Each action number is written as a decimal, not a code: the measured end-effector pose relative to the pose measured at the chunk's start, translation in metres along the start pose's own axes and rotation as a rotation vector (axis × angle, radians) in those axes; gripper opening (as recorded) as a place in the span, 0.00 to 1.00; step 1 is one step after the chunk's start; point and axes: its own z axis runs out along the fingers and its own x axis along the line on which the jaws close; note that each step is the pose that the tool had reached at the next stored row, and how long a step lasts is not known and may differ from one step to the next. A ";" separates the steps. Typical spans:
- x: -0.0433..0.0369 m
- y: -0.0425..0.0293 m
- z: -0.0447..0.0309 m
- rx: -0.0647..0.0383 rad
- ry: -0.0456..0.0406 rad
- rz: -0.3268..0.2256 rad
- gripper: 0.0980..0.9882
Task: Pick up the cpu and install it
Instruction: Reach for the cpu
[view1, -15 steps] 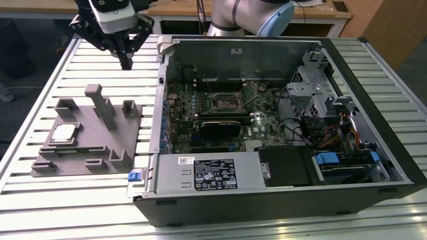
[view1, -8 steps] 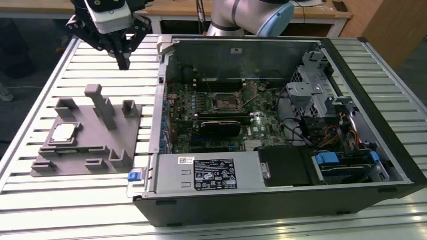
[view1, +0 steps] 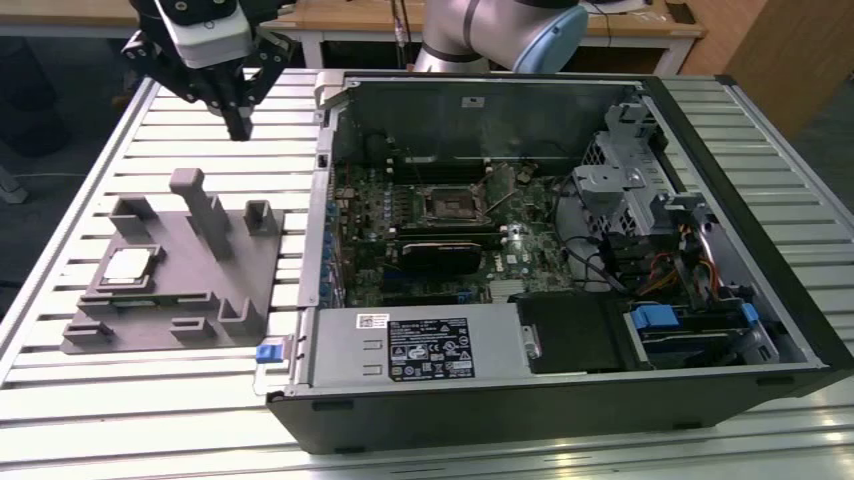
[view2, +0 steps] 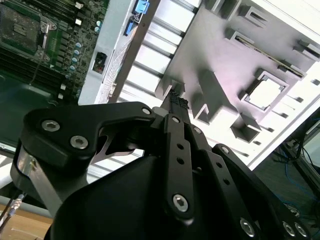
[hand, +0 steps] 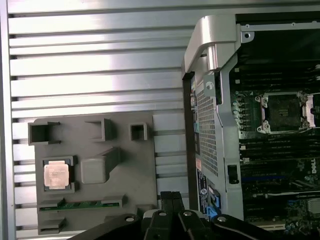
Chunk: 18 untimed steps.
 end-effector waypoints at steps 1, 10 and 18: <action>0.0011 -0.0001 0.0000 0.000 0.0000 0.000 0.01; 0.0143 -0.0011 0.0000 0.000 0.0001 0.000 0.01; 0.0338 -0.0026 -0.0001 0.000 0.0000 0.000 0.01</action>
